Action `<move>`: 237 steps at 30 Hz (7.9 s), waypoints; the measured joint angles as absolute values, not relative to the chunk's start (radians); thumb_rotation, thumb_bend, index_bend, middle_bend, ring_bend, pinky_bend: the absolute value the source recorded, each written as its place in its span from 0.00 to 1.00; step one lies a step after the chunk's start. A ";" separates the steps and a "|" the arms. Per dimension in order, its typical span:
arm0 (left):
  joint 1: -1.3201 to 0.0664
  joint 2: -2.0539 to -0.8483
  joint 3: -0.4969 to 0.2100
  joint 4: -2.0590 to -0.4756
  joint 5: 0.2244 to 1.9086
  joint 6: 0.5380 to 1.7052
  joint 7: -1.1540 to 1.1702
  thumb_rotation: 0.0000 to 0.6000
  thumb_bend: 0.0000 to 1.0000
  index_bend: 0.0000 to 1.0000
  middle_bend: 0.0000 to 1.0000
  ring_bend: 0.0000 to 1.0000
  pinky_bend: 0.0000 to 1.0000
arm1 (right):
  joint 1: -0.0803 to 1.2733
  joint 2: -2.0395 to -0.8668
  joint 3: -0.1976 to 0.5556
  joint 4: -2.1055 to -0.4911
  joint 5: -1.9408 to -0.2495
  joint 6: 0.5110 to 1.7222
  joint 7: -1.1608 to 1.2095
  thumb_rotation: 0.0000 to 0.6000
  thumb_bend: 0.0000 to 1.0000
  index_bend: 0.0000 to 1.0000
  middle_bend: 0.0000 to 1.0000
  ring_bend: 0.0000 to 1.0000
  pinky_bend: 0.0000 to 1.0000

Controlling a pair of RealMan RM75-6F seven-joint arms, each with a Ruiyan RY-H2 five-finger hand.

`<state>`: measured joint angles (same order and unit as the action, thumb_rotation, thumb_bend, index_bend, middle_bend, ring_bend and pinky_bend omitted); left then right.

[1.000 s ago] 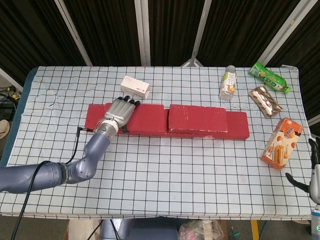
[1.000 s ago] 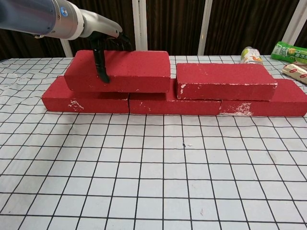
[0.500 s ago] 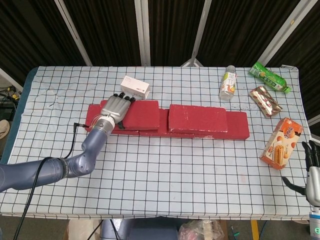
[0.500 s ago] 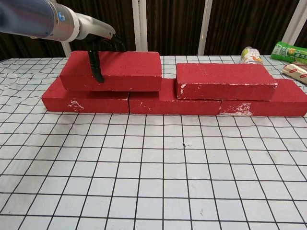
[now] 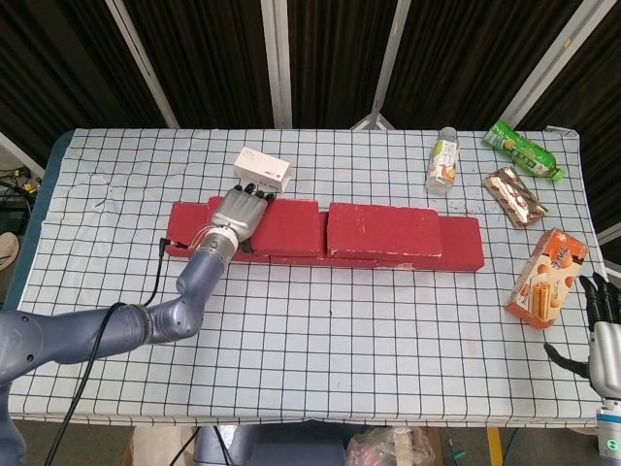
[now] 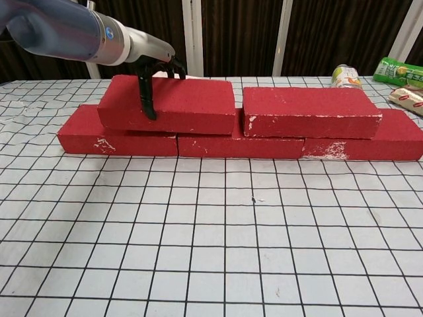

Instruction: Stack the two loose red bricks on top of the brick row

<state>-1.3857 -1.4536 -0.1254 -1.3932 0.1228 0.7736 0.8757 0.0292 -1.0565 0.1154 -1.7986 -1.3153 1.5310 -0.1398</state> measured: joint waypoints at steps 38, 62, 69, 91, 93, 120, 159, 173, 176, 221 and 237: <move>-1.415 -1.502 -0.108 -1.324 0.114 0.757 0.829 1.00 0.00 0.20 0.22 0.08 0.15 | 0.021 -1.063 0.134 -1.809 -1.284 1.527 -0.156 1.00 0.15 0.00 0.01 0.00 0.00; -1.426 -1.518 -0.101 -1.313 0.109 0.764 0.830 1.00 0.00 0.14 0.16 0.08 0.14 | 0.016 -1.063 0.141 -1.814 -1.278 1.531 -0.155 1.00 0.15 0.00 0.01 0.00 0.00; -1.429 -1.519 -0.103 -1.310 0.107 0.766 0.831 1.00 0.00 0.13 0.15 0.08 0.14 | 0.015 -1.064 0.142 -1.816 -1.275 1.530 -0.156 1.00 0.15 0.00 0.01 0.00 0.00; -1.434 -1.521 -0.107 -1.314 0.079 0.777 0.845 1.00 0.00 0.12 0.11 0.06 0.13 | 0.012 -1.065 0.149 -1.819 -1.265 1.533 -0.157 1.00 0.15 0.00 0.01 0.00 0.00; -1.435 -1.519 -0.108 -1.317 0.075 0.781 0.846 1.00 0.00 0.11 0.11 0.06 0.13 | 0.012 -1.066 0.149 -1.819 -1.265 1.534 -0.158 1.00 0.15 0.00 0.01 0.00 0.00; -1.435 -1.358 -0.132 -1.534 0.046 0.877 0.872 1.00 0.00 0.04 0.07 0.00 0.12 | 0.007 -1.064 0.148 -1.826 -1.270 1.542 -0.166 1.00 0.15 0.00 0.01 0.00 0.00; -1.173 -1.254 0.002 -1.529 0.287 0.836 0.705 1.00 0.00 0.24 0.26 0.08 0.18 | 0.010 -1.063 0.145 -1.825 -1.273 1.527 -0.156 1.00 0.15 0.00 0.01 0.00 0.00; -1.190 -1.318 -0.005 -1.474 0.257 0.818 0.731 1.00 0.00 0.24 0.26 0.08 0.18 | 0.010 -1.061 0.147 -1.823 -1.269 1.526 -0.149 1.00 0.15 0.00 0.01 0.00 0.00; -1.192 -1.324 -0.004 -1.470 0.253 0.816 0.736 1.00 0.00 0.23 0.26 0.08 0.18 | 0.010 -1.061 0.148 -1.822 -1.269 1.525 -0.149 1.00 0.15 0.00 0.01 0.00 0.00; -1.226 -1.375 -0.016 -1.444 0.238 0.811 0.766 1.00 0.00 0.23 0.26 0.08 0.18 | 0.011 -1.063 0.151 -1.821 -1.260 1.524 -0.152 1.00 0.15 0.00 0.01 0.00 0.00; -1.232 -1.287 0.003 -1.539 0.174 0.854 0.800 1.00 0.00 0.21 0.22 0.08 0.19 | 0.010 -1.063 0.149 -1.826 -1.265 1.526 -0.156 1.00 0.15 0.00 0.01 0.00 0.00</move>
